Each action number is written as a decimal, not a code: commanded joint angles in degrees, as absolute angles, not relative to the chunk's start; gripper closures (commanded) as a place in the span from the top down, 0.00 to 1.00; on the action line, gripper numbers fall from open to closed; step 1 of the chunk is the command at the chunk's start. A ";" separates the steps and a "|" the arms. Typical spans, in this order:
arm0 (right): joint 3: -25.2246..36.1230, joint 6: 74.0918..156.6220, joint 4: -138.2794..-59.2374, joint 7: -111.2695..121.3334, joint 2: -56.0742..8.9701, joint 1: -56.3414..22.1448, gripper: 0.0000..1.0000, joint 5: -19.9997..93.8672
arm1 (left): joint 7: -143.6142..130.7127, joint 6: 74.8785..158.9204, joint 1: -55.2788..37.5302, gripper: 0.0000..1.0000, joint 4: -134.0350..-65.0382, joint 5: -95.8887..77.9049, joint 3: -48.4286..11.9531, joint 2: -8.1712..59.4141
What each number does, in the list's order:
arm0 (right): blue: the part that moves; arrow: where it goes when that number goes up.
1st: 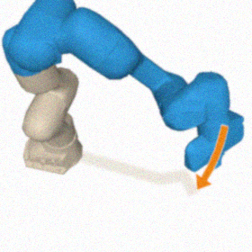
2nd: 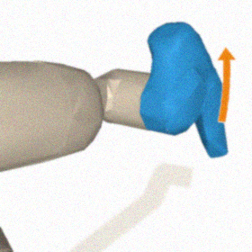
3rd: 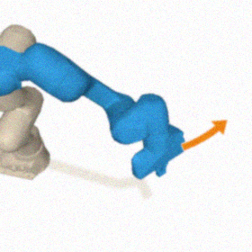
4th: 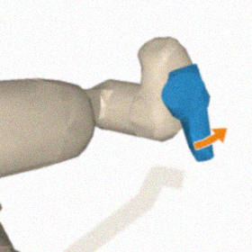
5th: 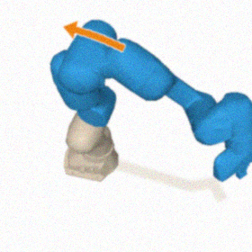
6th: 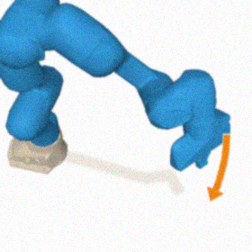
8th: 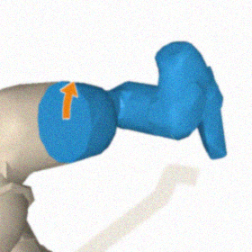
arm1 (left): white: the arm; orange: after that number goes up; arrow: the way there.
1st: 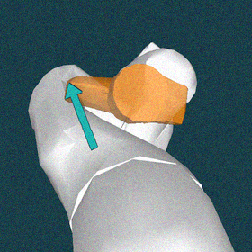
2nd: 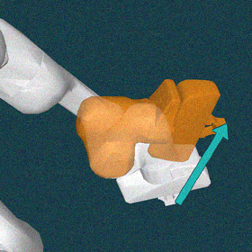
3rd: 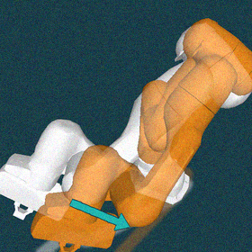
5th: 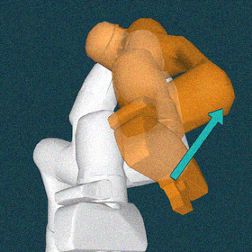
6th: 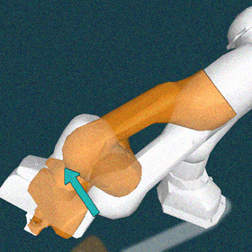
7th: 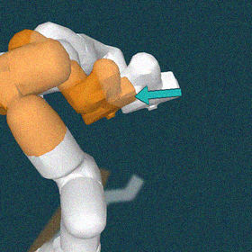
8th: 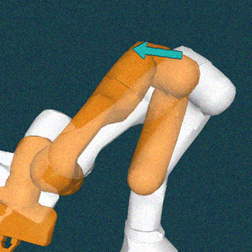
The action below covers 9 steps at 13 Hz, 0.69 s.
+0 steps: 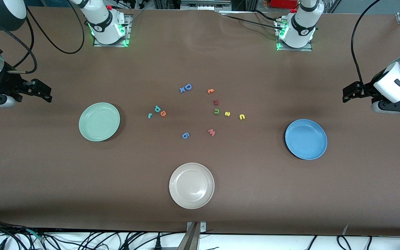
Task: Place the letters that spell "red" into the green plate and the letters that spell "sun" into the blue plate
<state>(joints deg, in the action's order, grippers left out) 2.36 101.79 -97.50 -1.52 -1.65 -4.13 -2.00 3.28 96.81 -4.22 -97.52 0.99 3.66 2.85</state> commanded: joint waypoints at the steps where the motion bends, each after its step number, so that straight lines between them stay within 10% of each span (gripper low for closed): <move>1: 2.46 100.28 -96.06 -1.05 -2.46 -4.30 1.00 -3.07 | 3.51 95.89 -3.87 1.00 -95.98 -0.79 3.60 3.52; 9: 2.46 100.20 -96.06 -1.05 -4.57 -4.39 1.00 -2.99 | 3.51 95.89 -3.87 1.00 -95.98 -0.79 3.60 3.52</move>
